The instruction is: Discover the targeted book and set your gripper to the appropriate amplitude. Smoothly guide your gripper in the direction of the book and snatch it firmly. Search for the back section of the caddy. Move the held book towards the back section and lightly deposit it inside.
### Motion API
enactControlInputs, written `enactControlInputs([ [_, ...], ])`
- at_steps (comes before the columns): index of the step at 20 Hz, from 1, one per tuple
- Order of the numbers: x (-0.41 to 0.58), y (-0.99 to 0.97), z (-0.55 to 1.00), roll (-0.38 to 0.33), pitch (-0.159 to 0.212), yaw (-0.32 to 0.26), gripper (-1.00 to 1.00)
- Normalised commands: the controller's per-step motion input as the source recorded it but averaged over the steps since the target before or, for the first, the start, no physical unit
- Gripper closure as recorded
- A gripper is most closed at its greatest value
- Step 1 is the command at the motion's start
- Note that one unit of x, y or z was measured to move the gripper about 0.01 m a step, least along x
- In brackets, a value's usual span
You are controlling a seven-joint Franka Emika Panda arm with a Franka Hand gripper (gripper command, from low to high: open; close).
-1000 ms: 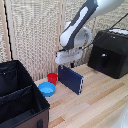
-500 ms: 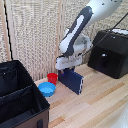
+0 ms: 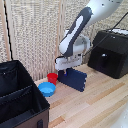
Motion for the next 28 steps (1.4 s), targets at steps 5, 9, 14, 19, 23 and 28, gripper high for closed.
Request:
enactControlInputs([
  [5,-0.140,-0.09,0.90,-0.093,0.021,-0.147,1.00],
  [9,0.059,-0.08,0.99,-0.048,0.036,-0.121,1.00],
  [14,0.202,0.03,1.00,0.000,0.000,-0.080,1.00],
  [19,0.013,0.31,0.97,0.003,-0.052,-0.218,1.00],
  [23,-0.046,0.16,0.77,0.060,-0.070,-0.274,1.00],
  [28,-0.026,0.12,0.61,0.104,-0.029,-0.278,1.00],
])
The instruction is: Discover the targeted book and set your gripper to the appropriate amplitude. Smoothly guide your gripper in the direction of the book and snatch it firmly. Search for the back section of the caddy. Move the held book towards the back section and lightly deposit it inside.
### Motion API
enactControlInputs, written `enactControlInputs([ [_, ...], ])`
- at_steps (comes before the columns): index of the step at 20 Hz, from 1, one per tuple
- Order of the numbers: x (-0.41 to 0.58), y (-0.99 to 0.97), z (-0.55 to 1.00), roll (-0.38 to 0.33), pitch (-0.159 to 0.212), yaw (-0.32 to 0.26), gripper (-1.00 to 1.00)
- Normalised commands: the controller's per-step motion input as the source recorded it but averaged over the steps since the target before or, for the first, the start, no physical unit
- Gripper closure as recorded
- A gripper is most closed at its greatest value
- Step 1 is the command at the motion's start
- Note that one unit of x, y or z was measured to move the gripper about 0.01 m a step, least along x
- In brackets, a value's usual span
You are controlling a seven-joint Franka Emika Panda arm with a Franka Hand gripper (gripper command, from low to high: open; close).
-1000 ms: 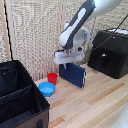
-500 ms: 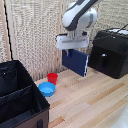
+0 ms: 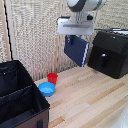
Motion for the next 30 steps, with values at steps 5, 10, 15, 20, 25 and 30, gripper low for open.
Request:
enactControlInputs([
  [5,-0.015,0.05,0.51,0.123,-0.008,-0.303,1.00],
  [10,-0.003,0.08,0.46,0.118,-0.001,-0.300,1.00],
  [15,0.000,0.31,0.33,0.055,-0.002,-0.268,1.00],
  [20,0.000,0.61,0.25,0.000,-0.014,-0.211,1.00],
  [25,0.000,0.66,0.22,0.000,-0.013,-0.198,1.00],
  [30,0.000,0.64,0.25,0.000,-0.020,-0.206,1.00],
])
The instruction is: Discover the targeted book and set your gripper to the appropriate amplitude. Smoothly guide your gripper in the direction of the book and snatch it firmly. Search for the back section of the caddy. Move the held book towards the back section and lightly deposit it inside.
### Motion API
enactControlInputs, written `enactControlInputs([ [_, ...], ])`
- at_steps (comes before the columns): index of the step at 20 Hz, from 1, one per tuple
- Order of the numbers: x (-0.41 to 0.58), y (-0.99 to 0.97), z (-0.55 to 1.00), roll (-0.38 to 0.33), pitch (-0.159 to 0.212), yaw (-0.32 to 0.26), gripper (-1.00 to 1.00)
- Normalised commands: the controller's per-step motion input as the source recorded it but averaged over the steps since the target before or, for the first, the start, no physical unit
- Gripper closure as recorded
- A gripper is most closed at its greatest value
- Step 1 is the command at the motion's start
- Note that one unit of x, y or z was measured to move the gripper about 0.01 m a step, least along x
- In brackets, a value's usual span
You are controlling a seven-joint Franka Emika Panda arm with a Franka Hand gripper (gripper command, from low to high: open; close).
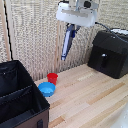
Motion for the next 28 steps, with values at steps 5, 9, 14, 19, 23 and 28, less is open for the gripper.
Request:
enactControlInputs([
  [5,0.024,0.72,0.27,0.000,-0.012,-0.170,1.00],
  [9,0.122,0.81,0.42,-0.035,-0.037,-0.131,1.00],
  [14,0.154,0.83,0.45,-0.038,-0.040,-0.123,1.00],
  [19,0.195,0.85,0.46,-0.035,-0.032,-0.109,1.00],
  [23,0.199,0.83,0.53,-0.045,-0.041,-0.113,1.00],
  [28,0.209,0.84,0.56,-0.047,-0.044,-0.109,1.00],
])
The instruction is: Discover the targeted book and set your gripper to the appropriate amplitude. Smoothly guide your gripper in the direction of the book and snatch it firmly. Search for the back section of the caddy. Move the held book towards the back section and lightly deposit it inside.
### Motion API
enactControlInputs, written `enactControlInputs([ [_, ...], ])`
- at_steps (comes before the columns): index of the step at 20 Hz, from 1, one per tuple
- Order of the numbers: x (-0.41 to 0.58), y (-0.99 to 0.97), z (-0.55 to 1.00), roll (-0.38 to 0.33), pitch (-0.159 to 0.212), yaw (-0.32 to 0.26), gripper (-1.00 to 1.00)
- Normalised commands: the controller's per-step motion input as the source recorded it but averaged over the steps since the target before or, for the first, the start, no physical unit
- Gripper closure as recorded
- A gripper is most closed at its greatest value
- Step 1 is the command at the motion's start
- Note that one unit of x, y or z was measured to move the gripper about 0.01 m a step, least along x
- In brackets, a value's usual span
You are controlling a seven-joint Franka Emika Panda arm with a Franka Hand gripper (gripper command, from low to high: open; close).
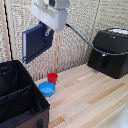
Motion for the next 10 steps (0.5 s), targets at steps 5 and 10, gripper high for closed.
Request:
enactControlInputs([
  [5,0.204,0.83,0.55,-0.045,-0.041,-0.111,1.00],
  [10,0.195,0.85,0.49,-0.035,-0.025,-0.105,1.00],
])
